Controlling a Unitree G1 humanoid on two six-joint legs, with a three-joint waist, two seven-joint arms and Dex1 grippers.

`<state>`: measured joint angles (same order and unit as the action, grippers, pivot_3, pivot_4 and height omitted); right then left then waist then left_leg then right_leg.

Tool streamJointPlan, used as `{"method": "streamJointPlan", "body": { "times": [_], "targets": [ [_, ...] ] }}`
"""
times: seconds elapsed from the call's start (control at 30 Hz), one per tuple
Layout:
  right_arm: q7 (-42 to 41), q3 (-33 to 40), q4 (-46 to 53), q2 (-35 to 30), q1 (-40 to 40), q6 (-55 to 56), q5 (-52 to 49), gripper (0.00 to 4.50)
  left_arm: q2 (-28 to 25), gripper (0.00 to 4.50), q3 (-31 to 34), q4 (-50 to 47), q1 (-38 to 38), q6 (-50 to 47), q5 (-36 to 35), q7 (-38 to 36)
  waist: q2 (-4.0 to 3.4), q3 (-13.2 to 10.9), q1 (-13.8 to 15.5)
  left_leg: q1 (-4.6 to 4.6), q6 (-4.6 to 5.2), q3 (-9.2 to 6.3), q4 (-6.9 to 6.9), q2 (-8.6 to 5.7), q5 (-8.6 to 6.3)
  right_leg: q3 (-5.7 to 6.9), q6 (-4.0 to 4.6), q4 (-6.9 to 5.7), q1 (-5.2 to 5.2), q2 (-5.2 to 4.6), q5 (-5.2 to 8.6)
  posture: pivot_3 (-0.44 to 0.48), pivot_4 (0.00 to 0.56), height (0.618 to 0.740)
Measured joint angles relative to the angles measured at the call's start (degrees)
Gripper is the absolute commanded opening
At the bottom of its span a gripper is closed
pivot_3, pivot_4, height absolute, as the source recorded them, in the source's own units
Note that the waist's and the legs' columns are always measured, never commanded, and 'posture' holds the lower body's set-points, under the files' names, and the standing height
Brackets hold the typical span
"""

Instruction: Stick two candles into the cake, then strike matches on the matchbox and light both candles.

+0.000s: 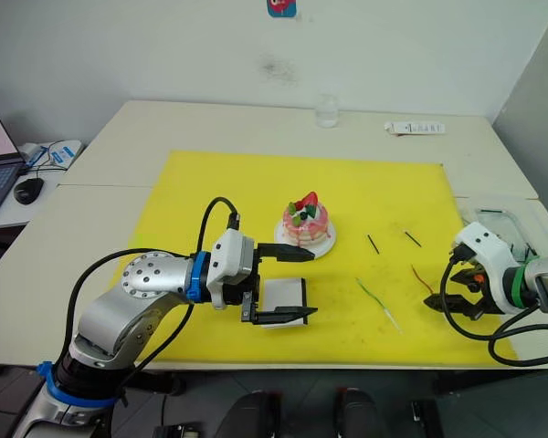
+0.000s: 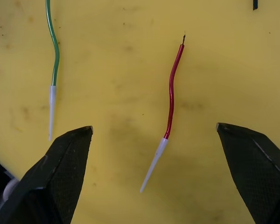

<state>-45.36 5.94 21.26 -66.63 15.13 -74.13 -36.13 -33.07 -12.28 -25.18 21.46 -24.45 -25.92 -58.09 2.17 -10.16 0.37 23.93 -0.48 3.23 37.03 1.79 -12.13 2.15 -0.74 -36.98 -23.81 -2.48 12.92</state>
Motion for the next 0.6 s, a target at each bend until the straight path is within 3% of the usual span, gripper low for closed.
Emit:
{"method": "streamJointPlan", "body": {
  "times": [0.2, 0.5, 0.6],
  "targets": [
    [2.71, -1.18, -1.27, 2.91, -1.13, 2.13, 2.42, 4.45, 3.04, 4.5, 0.26, -2.7, 0.23, -4.08, -2.35, 4.11, 0.0, 0.0, 0.0, 0.0, 0.0, 0.01, 0.03, -0.02, 0.0, 0.0, -0.07, 0.0, 0.01, 0.0, -0.04, 0.0, 0.15, 0.74],
    [4.29, -1.26, -1.27, 4.3, -3.97, 3.73, 4.04, 4.45, 2.64, 4.5, 0.29, -4.0, 0.3, -6.39, -3.28, 5.49, 0.0, 0.0, -0.01, -0.02, 0.0, -0.04, 0.02, 0.01, 0.0, 0.01, -0.07, -0.02, 0.01, 0.12, -0.04, 0.0, 0.15, 0.74],
    [4.33, -1.27, -1.26, 4.42, -4.68, 4.39, 4.3, 3.87, 2.66, 4.5, 0.29, -3.93, 0.83, -6.38, -3.28, 5.49, 0.0, 0.0, 0.01, -0.02, 0.0, 0.0, 0.02, 0.0, 0.0, -0.02, -0.06, -0.01, 0.01, 0.12, -0.04, 0.0, 0.15, 0.74]
  ]
}}
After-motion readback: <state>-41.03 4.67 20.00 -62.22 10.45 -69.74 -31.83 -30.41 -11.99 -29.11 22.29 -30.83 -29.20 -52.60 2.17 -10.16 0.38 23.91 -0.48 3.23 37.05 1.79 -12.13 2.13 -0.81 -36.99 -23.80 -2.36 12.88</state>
